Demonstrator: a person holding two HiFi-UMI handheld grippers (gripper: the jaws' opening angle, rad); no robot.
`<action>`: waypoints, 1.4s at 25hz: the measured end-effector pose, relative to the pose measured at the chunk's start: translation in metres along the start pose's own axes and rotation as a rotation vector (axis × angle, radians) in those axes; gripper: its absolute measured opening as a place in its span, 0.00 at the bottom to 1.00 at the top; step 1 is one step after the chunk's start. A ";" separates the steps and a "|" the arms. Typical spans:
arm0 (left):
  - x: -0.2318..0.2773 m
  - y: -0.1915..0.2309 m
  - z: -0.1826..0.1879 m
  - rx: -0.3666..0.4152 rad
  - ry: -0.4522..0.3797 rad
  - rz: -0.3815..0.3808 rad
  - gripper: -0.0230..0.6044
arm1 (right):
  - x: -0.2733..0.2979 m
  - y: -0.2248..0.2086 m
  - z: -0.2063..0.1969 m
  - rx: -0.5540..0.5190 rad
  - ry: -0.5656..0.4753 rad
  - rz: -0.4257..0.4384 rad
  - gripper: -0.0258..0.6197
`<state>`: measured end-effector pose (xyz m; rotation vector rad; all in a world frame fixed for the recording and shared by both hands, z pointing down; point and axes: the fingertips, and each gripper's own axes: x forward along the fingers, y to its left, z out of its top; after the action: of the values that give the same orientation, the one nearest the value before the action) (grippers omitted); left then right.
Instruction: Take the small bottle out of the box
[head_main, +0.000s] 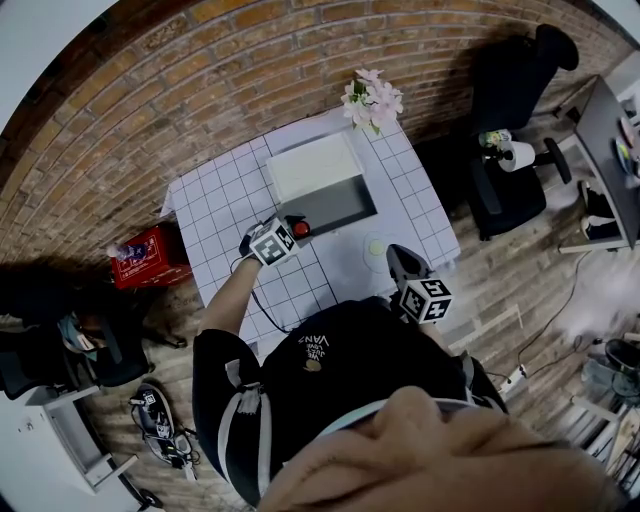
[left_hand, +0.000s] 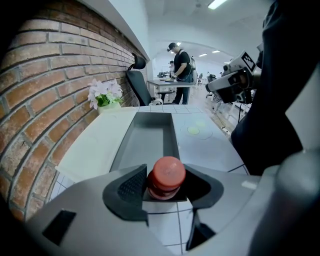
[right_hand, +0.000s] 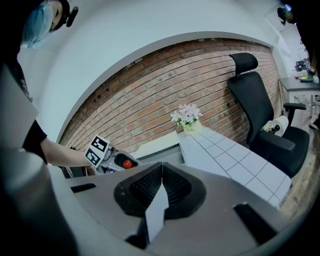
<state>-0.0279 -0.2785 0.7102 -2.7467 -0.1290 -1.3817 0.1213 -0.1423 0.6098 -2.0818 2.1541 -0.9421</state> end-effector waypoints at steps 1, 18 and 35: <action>-0.002 0.000 0.001 0.000 -0.006 0.005 0.37 | -0.001 0.001 -0.001 0.000 -0.003 -0.003 0.04; -0.048 -0.003 0.021 0.035 -0.208 0.064 0.37 | -0.019 0.048 -0.044 0.053 -0.039 -0.079 0.04; -0.077 -0.028 0.015 -0.077 -0.239 0.189 0.37 | -0.046 0.045 -0.036 0.001 -0.045 -0.012 0.04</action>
<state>-0.0642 -0.2529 0.6397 -2.8887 0.1727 -1.0314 0.0716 -0.0889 0.6023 -2.0963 2.1218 -0.8881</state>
